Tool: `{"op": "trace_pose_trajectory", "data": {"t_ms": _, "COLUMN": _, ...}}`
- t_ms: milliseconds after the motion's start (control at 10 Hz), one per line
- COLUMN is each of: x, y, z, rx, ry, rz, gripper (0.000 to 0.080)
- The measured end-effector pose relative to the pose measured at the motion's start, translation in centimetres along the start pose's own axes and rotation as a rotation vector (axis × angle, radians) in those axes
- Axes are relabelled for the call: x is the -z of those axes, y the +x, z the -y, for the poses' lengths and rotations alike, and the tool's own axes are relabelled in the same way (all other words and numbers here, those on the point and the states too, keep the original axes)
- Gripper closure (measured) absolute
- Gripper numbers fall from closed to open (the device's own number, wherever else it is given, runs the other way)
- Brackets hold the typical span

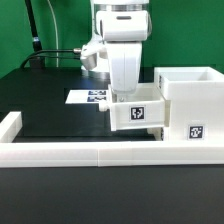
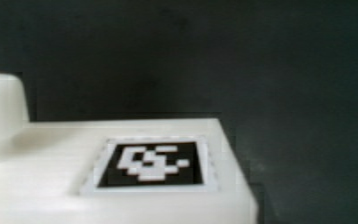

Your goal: Assemble drawer

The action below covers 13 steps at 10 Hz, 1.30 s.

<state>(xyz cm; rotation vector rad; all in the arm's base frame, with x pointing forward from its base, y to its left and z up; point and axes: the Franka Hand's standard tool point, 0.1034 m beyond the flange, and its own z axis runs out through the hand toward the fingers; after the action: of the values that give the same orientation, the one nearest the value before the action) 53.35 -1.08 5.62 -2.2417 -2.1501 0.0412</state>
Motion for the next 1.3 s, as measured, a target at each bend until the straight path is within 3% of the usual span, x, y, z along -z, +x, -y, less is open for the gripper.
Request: {"op": "trace_pose_trajectory", "data": {"t_ms": 1300, "x": 0.1, "y": 1.0, "z": -0.6, "rx": 0.008, "ry": -0.001, "rz": 0.001, "gripper": 0.0755}}
